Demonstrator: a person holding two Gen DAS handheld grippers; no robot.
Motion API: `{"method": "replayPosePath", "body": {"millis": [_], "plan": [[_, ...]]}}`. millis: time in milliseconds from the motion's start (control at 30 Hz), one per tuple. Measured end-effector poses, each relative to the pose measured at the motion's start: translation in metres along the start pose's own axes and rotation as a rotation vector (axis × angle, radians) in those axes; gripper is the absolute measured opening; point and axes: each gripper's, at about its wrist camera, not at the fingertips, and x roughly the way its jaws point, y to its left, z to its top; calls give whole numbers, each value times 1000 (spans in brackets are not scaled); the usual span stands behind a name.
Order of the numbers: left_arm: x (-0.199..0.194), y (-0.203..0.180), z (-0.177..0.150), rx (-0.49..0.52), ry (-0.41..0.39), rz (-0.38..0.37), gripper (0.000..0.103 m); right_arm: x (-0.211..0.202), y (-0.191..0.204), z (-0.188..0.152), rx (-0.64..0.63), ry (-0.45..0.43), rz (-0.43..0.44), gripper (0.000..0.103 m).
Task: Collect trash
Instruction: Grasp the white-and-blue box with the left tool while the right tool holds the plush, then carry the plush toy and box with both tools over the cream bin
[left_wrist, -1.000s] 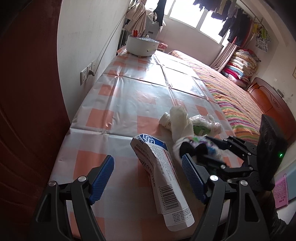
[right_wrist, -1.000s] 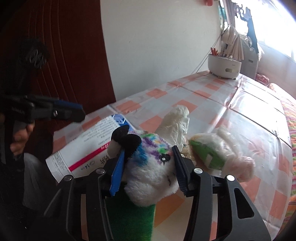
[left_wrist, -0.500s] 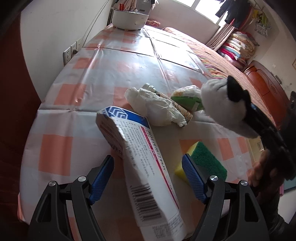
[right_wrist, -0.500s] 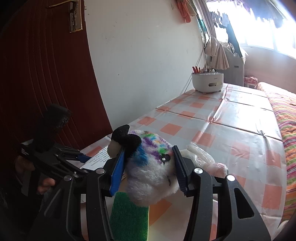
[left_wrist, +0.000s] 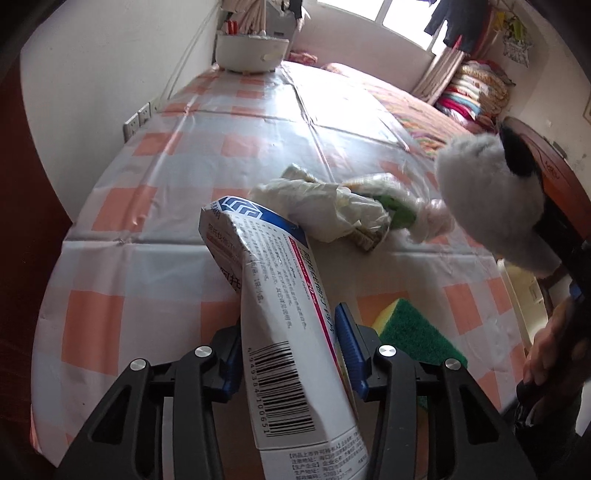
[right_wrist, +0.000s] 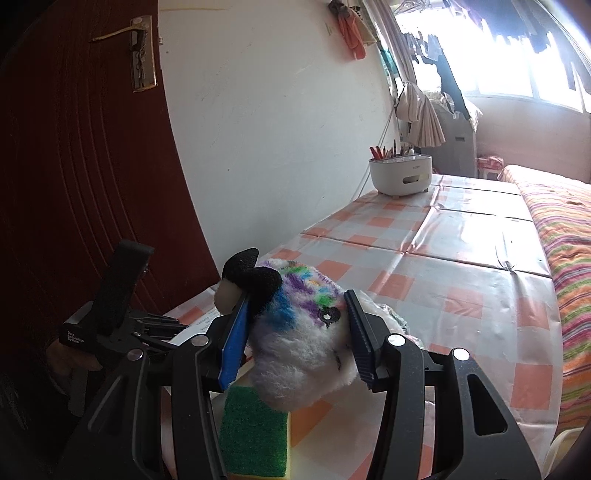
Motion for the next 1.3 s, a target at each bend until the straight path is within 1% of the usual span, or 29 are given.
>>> {"method": "replayPosePath", "body": {"millis": [67, 167, 333, 433, 500, 667, 933, 1300], "plan": [[-6, 1, 5, -13, -32, -6, 43, -4, -3, 0, 16, -11, 2, 48], [-21, 5, 11, -43, -99, -10, 43, -10, -9, 1, 43, -31, 5, 48], [-53, 9, 21, -114, -219, -42, 43, -19, -17, 3, 78, -54, 7, 48], [-68, 6, 26, -142, -271, -68, 43, -27, -21, 2, 90, -69, 1, 48], [-74, 1, 29, -145, -292, -84, 43, -33, -25, 1, 101, -78, -1, 48], [-76, -18, 36, -123, -303, -142, 43, -46, -41, -6, 138, -90, -21, 48], [-64, -72, 45, -39, -277, -233, 43, -75, -64, -9, 184, -127, -63, 48], [-41, -137, 42, 72, -217, -304, 43, -139, -92, -22, 227, -194, -151, 48]]}}
